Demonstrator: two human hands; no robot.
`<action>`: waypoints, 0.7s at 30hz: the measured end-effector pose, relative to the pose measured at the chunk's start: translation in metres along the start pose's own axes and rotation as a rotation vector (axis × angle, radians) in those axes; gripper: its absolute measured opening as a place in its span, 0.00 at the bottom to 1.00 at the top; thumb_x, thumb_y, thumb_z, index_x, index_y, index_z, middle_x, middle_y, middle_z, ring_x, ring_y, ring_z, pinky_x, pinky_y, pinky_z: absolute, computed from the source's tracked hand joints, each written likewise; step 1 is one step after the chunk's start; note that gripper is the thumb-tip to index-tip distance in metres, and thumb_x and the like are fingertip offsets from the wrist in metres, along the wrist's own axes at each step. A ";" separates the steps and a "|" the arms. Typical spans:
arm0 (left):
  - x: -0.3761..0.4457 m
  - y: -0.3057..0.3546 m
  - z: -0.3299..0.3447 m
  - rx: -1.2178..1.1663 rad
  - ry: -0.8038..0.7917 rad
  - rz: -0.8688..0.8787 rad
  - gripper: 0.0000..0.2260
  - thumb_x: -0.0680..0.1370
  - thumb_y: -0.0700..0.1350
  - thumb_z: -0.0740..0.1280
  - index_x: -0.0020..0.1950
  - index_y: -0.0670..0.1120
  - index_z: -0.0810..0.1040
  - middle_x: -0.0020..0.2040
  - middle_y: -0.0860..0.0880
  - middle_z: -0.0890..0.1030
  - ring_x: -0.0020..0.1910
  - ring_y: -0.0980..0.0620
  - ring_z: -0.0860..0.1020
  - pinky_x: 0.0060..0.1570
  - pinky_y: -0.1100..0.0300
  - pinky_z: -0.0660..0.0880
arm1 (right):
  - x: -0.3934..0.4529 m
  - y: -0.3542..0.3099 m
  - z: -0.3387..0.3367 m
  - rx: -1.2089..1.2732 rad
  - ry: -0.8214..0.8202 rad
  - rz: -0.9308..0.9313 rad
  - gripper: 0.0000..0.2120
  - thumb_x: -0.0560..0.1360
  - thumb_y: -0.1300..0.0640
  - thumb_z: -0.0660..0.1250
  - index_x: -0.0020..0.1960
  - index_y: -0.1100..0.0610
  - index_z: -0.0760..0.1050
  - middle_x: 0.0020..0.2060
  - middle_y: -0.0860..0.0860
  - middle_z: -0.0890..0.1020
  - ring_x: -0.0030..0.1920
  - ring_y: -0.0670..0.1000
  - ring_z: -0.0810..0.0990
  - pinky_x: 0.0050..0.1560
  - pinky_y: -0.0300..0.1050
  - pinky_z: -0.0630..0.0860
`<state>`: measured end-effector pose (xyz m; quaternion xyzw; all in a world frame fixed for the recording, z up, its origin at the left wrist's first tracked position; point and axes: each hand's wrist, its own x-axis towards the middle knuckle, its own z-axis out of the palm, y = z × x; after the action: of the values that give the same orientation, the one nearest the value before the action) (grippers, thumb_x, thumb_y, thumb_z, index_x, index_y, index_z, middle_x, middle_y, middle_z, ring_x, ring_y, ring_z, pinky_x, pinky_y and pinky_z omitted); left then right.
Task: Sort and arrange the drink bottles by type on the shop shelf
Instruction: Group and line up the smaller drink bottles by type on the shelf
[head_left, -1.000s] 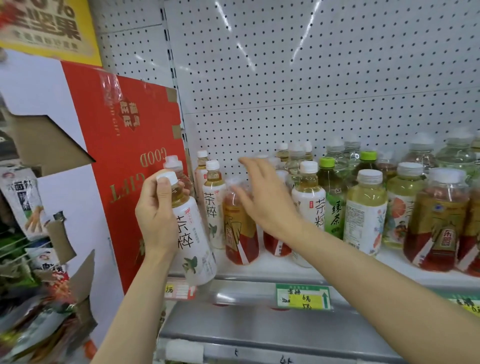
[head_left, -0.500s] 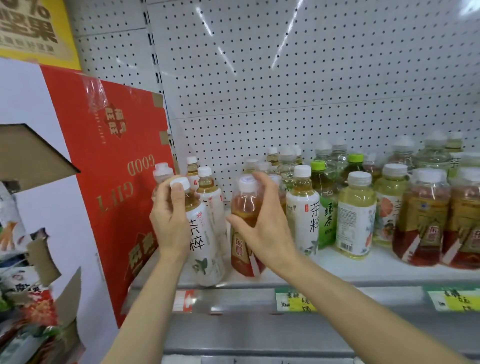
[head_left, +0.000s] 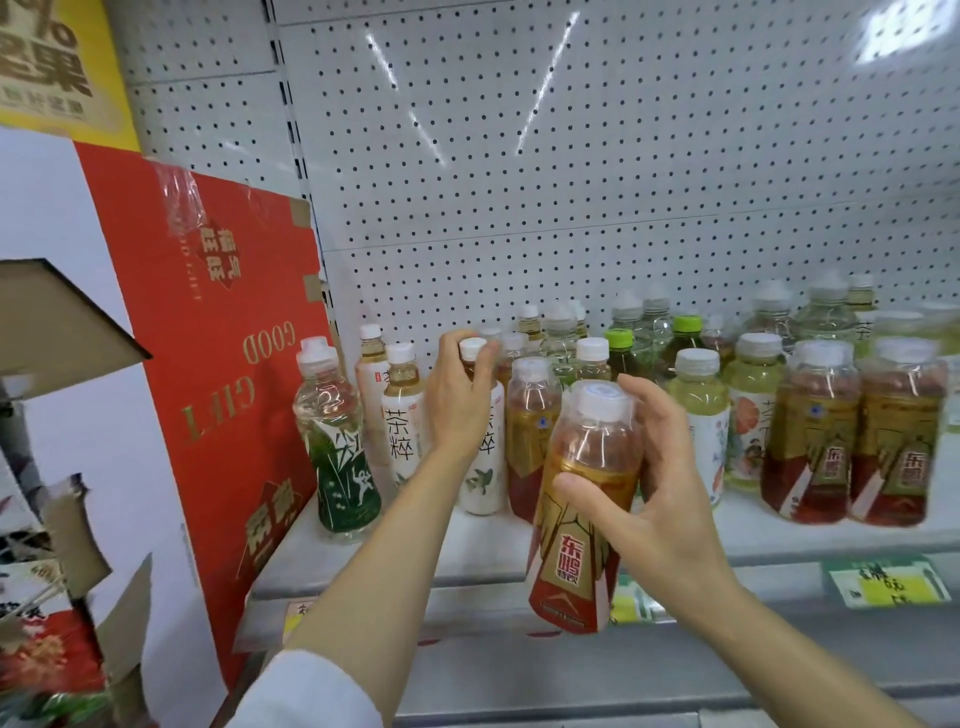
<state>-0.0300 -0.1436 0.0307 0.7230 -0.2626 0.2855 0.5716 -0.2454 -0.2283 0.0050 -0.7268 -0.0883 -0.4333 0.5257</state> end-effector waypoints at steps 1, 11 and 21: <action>0.006 -0.004 0.004 0.021 -0.017 -0.021 0.17 0.79 0.67 0.57 0.59 0.58 0.70 0.50 0.55 0.81 0.47 0.51 0.82 0.47 0.44 0.80 | -0.002 0.001 -0.002 -0.008 -0.002 0.003 0.40 0.67 0.63 0.78 0.68 0.38 0.62 0.64 0.45 0.75 0.61 0.46 0.78 0.58 0.40 0.78; 0.038 -0.002 0.036 0.205 -0.111 0.058 0.11 0.84 0.45 0.58 0.60 0.41 0.75 0.59 0.48 0.72 0.58 0.49 0.72 0.55 0.58 0.69 | -0.013 0.016 -0.018 -0.027 -0.007 0.049 0.37 0.65 0.53 0.76 0.66 0.31 0.62 0.60 0.33 0.75 0.62 0.43 0.77 0.59 0.39 0.77; -0.050 0.021 0.018 0.207 -0.199 -0.025 0.26 0.78 0.61 0.66 0.72 0.57 0.63 0.68 0.48 0.73 0.65 0.47 0.73 0.63 0.46 0.72 | -0.021 0.031 -0.054 -0.086 0.069 0.115 0.35 0.69 0.48 0.73 0.72 0.41 0.61 0.64 0.46 0.74 0.60 0.50 0.79 0.59 0.54 0.79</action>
<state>-0.0776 -0.1629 0.0064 0.8060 -0.2781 0.2307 0.4688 -0.2688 -0.2799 -0.0278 -0.7371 -0.0096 -0.4305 0.5209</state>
